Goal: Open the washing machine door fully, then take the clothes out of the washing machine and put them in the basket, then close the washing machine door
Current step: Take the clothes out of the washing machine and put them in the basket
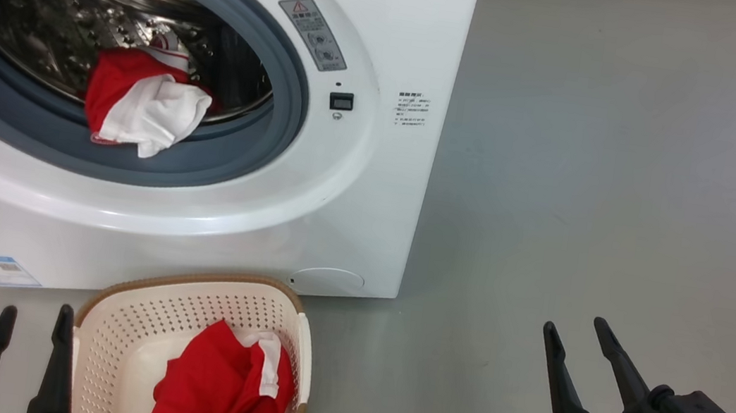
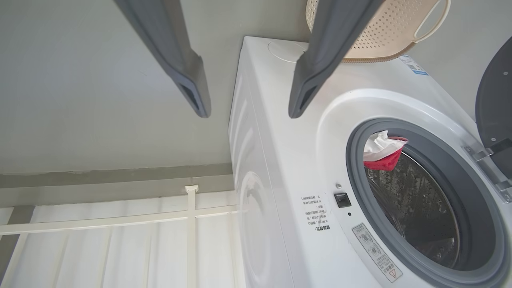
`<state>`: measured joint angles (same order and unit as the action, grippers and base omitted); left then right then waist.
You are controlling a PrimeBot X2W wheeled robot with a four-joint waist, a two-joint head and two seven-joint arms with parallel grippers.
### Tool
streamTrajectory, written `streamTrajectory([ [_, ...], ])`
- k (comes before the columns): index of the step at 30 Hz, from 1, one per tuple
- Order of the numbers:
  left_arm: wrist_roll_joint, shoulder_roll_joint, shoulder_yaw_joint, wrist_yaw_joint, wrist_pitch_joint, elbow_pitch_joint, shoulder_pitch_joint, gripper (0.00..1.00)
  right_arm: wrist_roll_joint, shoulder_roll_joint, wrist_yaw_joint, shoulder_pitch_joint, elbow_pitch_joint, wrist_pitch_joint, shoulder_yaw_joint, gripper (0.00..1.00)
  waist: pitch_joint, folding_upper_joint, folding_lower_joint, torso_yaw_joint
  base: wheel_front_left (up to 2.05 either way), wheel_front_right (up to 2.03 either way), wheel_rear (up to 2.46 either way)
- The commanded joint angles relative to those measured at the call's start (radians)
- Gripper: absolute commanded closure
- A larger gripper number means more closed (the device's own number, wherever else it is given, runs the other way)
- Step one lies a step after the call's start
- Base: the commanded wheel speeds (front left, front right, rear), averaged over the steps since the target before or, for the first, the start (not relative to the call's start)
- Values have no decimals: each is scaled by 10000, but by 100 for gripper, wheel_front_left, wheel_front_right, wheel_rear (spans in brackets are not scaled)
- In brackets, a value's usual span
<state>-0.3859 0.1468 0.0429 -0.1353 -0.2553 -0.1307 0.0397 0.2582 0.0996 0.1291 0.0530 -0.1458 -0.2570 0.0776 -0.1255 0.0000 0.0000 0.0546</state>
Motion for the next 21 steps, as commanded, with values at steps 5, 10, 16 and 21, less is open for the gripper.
streamTrajectory([
  [5,182,42,383,46,-65,456,58,0,117,126,16,-106,308,-48,112,0,17,0,0,53,0,0,0],
  [10,204,50,319,46,-65,513,44,0,80,103,16,-79,332,-48,109,0,-28,0,0,71,0,0,0],
  [16,135,84,287,46,-65,567,-64,0,43,47,16,-11,352,-48,84,0,-164,0,0,15,0,0,0],
  [21,48,132,168,46,-65,450,-336,0,10,-4,16,75,393,-48,49,0,-378,0,0,-64,0,0,0],
])
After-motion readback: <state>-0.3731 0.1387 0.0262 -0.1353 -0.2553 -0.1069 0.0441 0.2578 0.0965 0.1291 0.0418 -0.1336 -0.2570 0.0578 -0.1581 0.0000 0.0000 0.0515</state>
